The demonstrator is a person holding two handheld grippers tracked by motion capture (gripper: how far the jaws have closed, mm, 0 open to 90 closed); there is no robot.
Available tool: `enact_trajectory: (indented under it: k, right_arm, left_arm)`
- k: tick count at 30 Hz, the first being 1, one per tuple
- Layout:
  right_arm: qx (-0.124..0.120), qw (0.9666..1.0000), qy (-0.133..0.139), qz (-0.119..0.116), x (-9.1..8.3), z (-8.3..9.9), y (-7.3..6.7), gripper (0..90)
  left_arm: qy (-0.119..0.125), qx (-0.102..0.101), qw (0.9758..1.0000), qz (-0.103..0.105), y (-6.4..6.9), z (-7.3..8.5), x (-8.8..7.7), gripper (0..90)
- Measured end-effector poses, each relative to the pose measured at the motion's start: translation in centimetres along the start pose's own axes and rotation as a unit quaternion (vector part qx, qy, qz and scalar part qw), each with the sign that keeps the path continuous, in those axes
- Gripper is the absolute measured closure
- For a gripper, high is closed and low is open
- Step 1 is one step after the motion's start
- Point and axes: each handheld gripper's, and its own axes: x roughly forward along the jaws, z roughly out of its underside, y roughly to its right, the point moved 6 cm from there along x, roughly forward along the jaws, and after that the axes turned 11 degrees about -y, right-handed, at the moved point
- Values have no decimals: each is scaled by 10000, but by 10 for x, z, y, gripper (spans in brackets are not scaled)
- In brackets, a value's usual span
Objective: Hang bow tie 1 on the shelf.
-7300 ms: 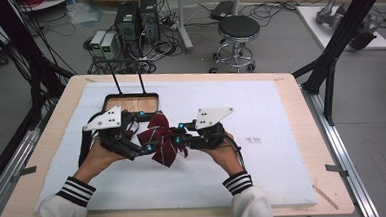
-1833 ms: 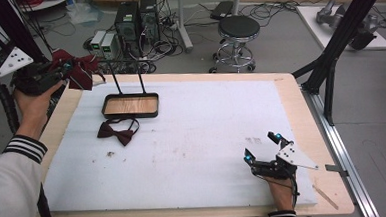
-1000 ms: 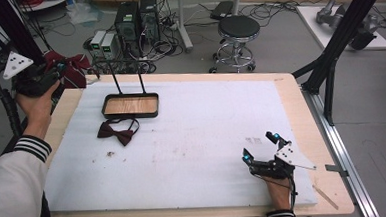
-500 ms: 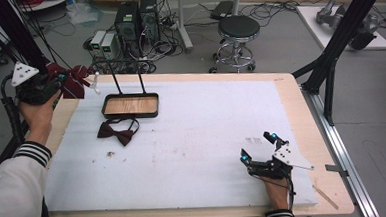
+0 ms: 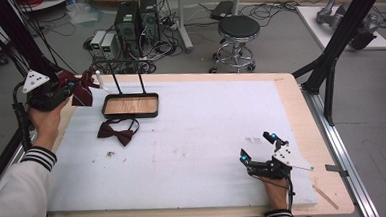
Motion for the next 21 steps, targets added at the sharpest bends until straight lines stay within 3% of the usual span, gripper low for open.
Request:
enact_trajectory:
  k: [13, 21]
  right_arm:
    - [-36, 10000, -26, 24, 0, 1, -2, 6]
    - [-32, 10000, -26, 37, 0, 1, -2, 5]
  left_arm:
    - [-216, -57, 9993, 306, 12, 19, 12, 820]
    - [-229, -106, 9987, 441, 16, 22, 15, 811]
